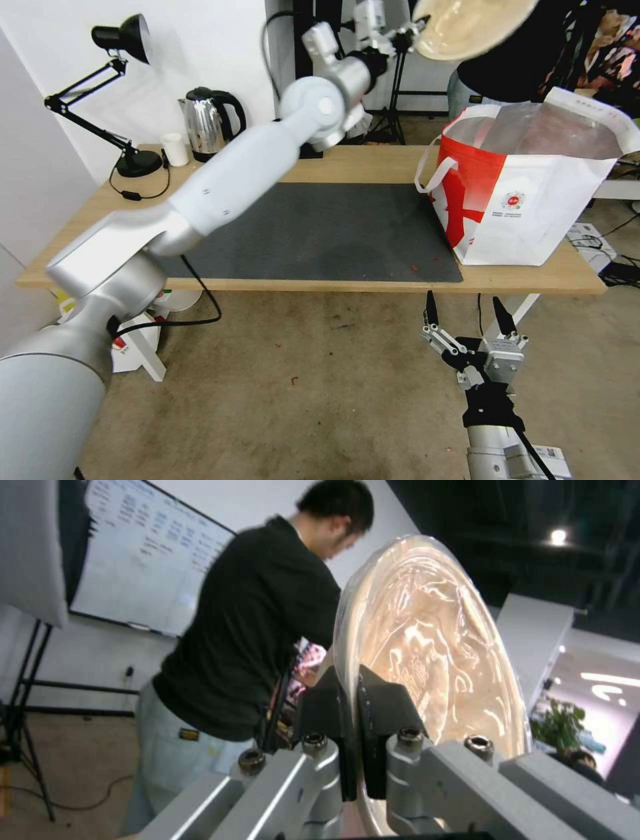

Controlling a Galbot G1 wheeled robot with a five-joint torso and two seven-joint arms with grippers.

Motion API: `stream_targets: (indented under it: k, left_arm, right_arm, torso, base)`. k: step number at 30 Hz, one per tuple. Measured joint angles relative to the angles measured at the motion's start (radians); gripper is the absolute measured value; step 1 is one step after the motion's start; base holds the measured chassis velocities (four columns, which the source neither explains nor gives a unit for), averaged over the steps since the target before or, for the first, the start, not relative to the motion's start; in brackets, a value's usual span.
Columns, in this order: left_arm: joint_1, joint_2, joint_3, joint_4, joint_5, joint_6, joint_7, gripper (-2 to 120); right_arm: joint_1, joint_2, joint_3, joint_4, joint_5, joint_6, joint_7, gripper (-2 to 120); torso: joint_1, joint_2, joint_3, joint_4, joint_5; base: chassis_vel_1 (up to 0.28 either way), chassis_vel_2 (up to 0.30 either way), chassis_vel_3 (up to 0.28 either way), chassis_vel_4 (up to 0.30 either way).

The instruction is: Pick up the trash from the table and place it into the takeout bag.

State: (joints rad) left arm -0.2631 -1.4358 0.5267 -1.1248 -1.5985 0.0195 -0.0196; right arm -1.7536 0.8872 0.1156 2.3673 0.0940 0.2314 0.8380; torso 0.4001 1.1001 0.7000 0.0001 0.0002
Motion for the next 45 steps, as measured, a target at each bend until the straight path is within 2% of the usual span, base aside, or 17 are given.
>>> stream_targets:
  k: [3,4,5,8,9,12,28,33,45]
  left_arm:
    - [-0.018,-0.041,0.027,0.041,0.002,-0.001,0.008,1]
    - [-0.032,-0.072,0.052,0.078,0.005,-0.001,0.018,1]
    - [-0.032,-0.072,0.052,0.078,0.005,-0.001,0.018,1]
    - [-0.055,-0.132,0.097,0.166,0.02,-0.002,0.03,1]
    - [-0.055,-0.132,0.097,0.166,0.02,-0.002,0.03,1]
    - [-0.074,-0.165,0.15,0.236,0.034,-0.012,0.032,1]
    - [-0.081,-0.161,0.311,0.265,0.126,-0.001,-0.009,1]
    - [-0.081,-0.16,0.354,0.265,0.142,0.001,0.003,1]
    - [-0.098,-0.16,0.413,0.243,0.143,-0.003,0.004,1]
  right_arm:
    - [0.0,0.0,0.0,0.0,0.0,0.0,0.0,100]
    - [0.0,0.0,0.0,0.0,0.0,0.0,0.0,100]
    - [0.0,0.0,0.0,0.0,0.0,0.0,0.0,100]
    - [0.0,0.0,0.0,0.0,0.0,0.0,0.0,100]
    - [0.0,0.0,0.0,0.0,0.0,0.0,0.0,100]
    - [0.0,0.0,0.0,0.0,0.0,0.0,0.0,100]
    - [0.0,0.0,0.0,0.0,0.0,0.0,0.0,100]
    - [0.0,0.0,0.0,0.0,0.0,0.0,0.0,100]
    - [0.0,0.0,0.0,0.0,0.0,0.0,0.0,100]
  torso:
    - [0.0,0.0,0.0,-0.0004,0.0002]
    - [0.0,0.0,0.0,-0.0004,0.0002]
    - [0.0,0.0,0.0,-0.0004,0.0002]
    - [0.0,0.0,0.0,-0.0001,0.0]
    - [0.0,0.0,0.0,-0.0001,0.0]
    - [0.0,0.0,0.0,-0.0004,0.0001]
    - [0.0,0.0,0.0,0.0,-0.0003]
    - [0.0,0.0,0.0,-0.0001,-0.0002]
    - [0.0,0.0,0.0,-0.0001,-0.0002]
  base:
    - [0.0,0.0,0.0,0.0]
    - [0.0,0.0,0.0,0.0]
    - [0.0,0.0,0.0,0.0]
    - [0.0,0.0,0.0,0.0]
    - [0.0,0.0,0.0,0.0]
    - [0.0,0.0,0.0,0.0]
    - [0.0,0.0,0.0,0.0]
    - [0.0,0.0,0.0,0.0]
    - [0.0,0.0,0.0,0.0]
